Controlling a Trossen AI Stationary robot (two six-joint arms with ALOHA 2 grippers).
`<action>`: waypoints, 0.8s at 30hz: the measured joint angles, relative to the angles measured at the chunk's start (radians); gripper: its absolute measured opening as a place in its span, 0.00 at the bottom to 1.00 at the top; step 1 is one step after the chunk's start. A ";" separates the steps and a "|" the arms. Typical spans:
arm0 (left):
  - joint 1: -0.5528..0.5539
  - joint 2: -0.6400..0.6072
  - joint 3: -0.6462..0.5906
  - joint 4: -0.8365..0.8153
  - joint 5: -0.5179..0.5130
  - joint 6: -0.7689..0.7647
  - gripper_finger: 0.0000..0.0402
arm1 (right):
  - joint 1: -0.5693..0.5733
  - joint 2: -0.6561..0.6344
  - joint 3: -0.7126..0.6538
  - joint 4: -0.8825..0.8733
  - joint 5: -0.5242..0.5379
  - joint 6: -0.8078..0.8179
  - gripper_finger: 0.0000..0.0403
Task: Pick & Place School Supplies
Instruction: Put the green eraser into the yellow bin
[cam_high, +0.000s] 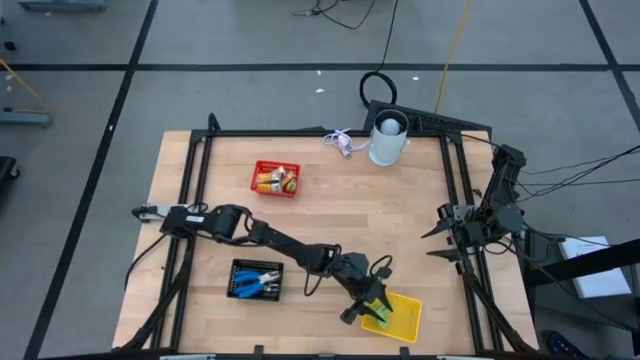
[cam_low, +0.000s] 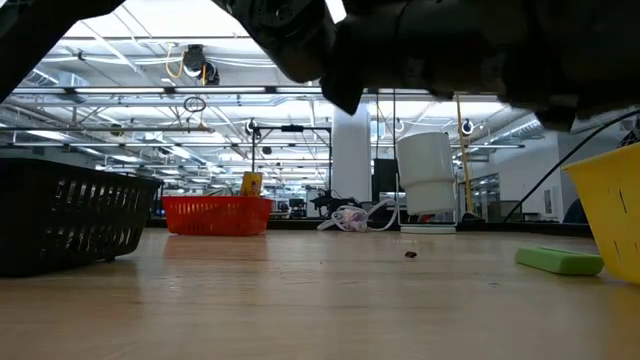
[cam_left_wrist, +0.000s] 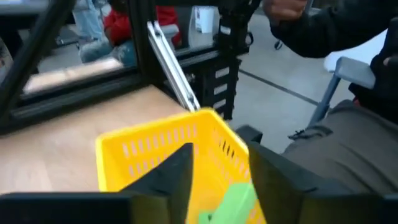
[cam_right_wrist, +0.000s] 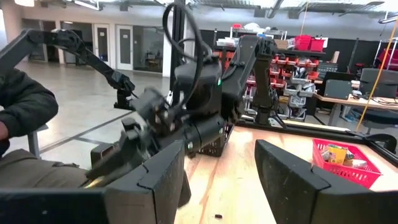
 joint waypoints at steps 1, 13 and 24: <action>0.001 -0.002 0.001 0.003 0.000 0.002 0.42 | 0.000 0.000 0.000 -0.004 0.000 0.002 0.46; 0.025 -0.113 0.000 -0.222 -0.025 0.144 0.53 | -0.003 0.105 -0.004 -0.056 0.027 0.164 0.46; 0.058 -0.255 0.001 -0.961 -0.331 0.542 0.49 | -0.042 0.285 -0.006 -0.022 0.024 0.284 0.46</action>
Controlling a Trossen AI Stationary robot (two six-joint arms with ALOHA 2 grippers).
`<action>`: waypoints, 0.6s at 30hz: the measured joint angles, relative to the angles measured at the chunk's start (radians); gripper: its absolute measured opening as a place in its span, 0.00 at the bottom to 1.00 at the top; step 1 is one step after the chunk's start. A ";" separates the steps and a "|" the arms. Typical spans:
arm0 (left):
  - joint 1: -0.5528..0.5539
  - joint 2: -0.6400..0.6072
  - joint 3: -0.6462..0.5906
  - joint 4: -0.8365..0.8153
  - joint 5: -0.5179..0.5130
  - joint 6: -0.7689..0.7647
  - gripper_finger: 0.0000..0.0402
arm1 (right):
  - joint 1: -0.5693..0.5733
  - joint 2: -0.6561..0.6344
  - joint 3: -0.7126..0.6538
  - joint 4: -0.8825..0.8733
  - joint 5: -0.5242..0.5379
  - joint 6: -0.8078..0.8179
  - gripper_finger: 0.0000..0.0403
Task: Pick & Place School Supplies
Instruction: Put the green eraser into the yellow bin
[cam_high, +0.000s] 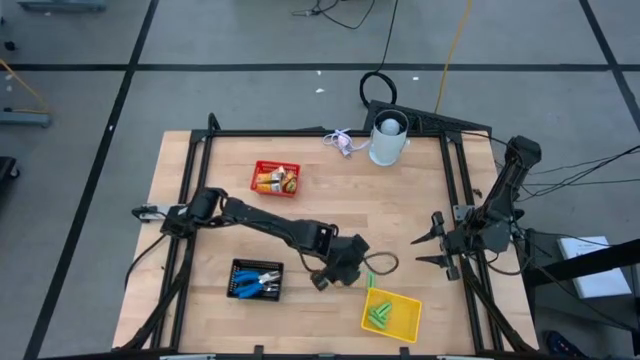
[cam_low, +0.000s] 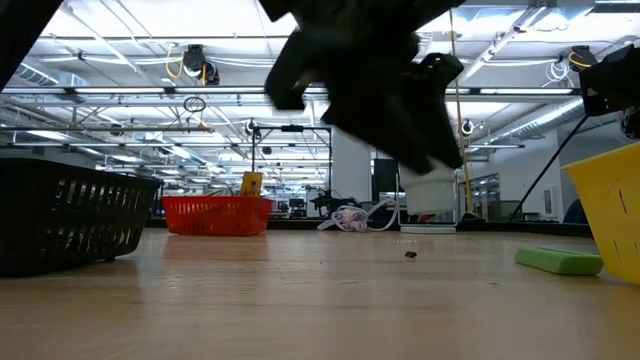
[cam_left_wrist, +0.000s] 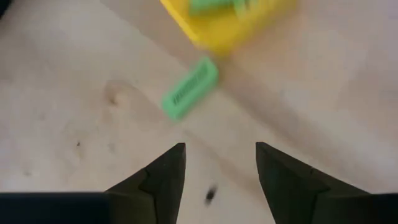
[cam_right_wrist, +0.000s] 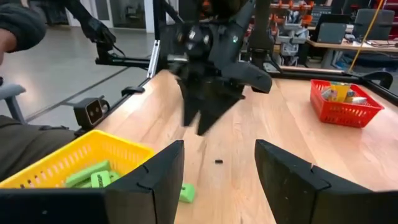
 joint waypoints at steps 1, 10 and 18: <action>-0.006 0.000 0.000 -0.028 -0.036 0.069 0.50 | 0.000 0.006 0.000 0.011 0.000 -0.001 0.46; -0.040 0.000 0.000 0.002 -0.278 0.520 0.51 | 0.000 0.016 0.000 0.035 0.003 -0.003 0.46; -0.049 0.030 -0.001 0.076 -0.272 0.788 0.51 | 0.000 0.015 0.000 0.046 0.042 0.023 0.46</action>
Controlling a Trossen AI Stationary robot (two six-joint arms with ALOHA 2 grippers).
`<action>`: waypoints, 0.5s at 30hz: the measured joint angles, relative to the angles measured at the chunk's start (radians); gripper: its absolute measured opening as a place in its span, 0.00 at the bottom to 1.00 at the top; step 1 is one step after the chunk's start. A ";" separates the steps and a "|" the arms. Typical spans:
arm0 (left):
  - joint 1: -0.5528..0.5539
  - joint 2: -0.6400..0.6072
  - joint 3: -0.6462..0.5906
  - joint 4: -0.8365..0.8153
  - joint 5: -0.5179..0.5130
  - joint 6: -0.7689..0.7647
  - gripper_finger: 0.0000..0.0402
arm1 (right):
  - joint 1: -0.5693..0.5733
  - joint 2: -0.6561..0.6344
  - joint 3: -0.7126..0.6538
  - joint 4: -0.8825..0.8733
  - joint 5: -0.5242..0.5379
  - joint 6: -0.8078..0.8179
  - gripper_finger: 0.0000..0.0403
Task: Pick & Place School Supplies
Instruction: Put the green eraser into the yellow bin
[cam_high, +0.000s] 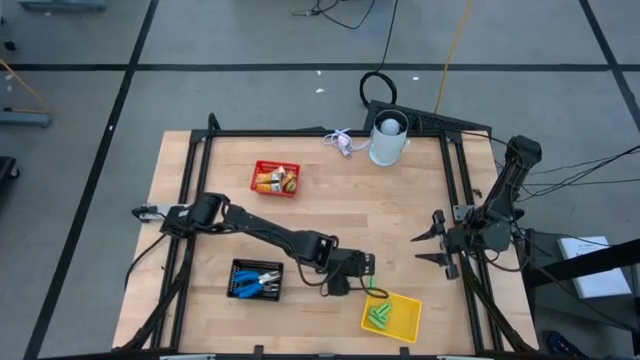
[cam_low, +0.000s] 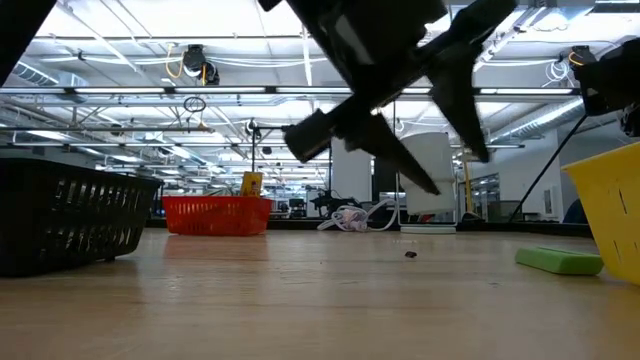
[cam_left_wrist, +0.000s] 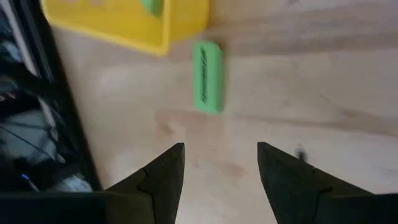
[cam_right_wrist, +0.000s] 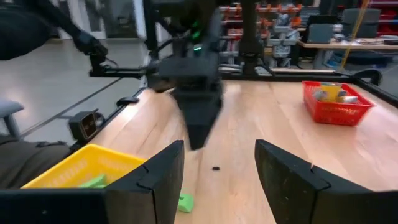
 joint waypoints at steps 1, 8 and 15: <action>-0.001 0.004 0.000 0.011 0.008 0.017 0.51 | 0.000 0.000 0.000 0.003 0.012 0.001 0.46; 0.000 0.039 -0.001 0.067 0.056 0.099 0.51 | 0.000 0.000 0.000 0.044 0.032 0.000 0.47; -0.010 0.063 0.000 0.140 0.117 0.139 0.51 | -0.001 0.000 0.000 0.047 0.064 0.000 0.47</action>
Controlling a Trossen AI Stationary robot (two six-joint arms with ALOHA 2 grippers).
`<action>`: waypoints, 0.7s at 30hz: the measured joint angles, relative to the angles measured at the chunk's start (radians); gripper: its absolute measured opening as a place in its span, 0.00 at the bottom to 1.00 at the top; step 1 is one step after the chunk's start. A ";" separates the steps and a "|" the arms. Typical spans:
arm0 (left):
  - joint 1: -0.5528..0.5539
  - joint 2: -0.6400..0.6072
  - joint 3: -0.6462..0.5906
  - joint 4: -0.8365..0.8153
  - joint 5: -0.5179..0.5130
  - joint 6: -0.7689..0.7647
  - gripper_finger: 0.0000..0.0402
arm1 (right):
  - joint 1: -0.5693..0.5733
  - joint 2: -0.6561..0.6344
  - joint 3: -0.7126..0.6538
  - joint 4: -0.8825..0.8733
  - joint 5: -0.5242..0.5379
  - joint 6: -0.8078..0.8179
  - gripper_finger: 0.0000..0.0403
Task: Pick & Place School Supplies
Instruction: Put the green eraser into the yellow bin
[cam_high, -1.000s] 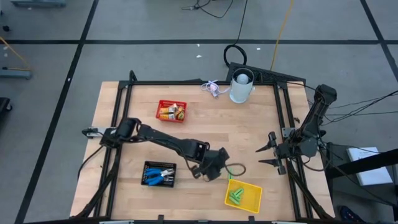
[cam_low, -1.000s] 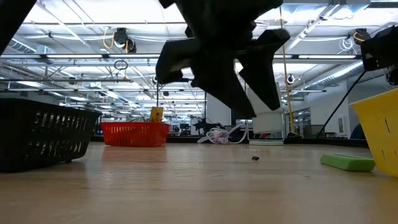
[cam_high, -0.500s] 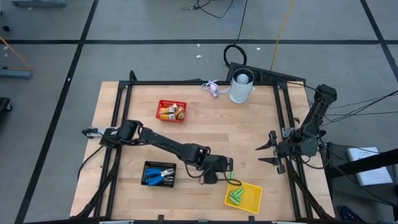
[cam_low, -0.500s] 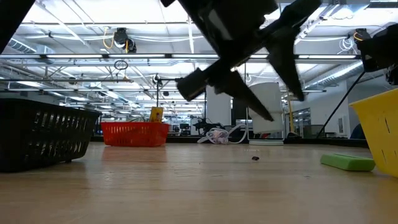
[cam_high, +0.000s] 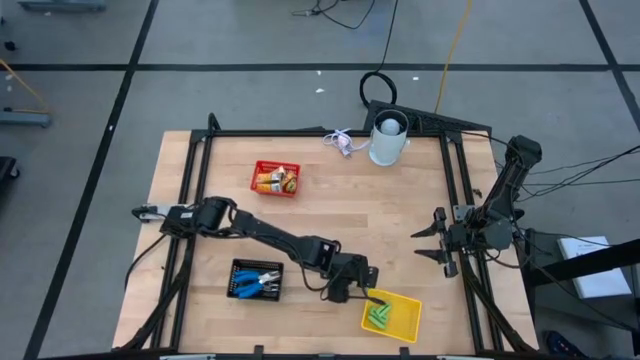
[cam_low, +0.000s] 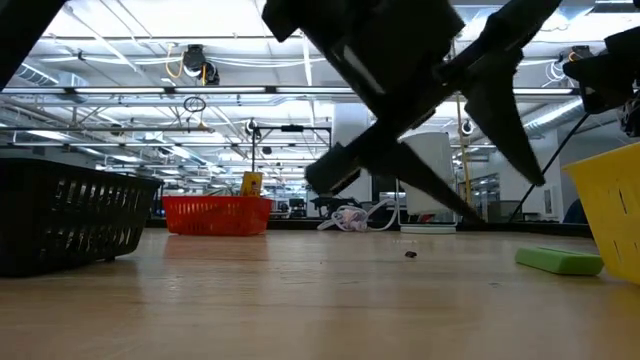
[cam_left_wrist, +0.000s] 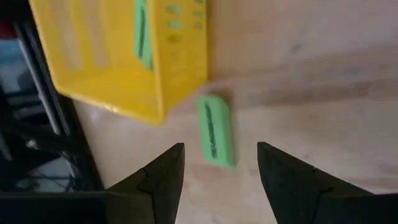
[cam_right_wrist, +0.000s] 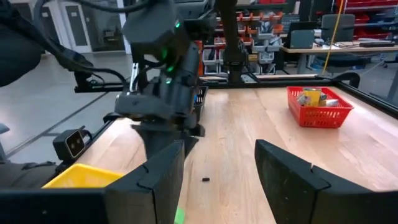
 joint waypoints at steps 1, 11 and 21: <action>-0.002 0.006 -0.001 0.014 0.007 0.007 0.51 | 0.000 0.000 0.000 0.000 0.002 0.000 0.47; 0.001 0.079 0.041 0.102 0.020 -0.098 0.51 | -0.023 0.010 0.000 0.031 0.026 0.015 0.47; 0.022 -0.026 0.047 0.196 -0.060 -0.582 0.51 | -0.132 0.143 0.000 0.059 -0.054 -0.060 0.47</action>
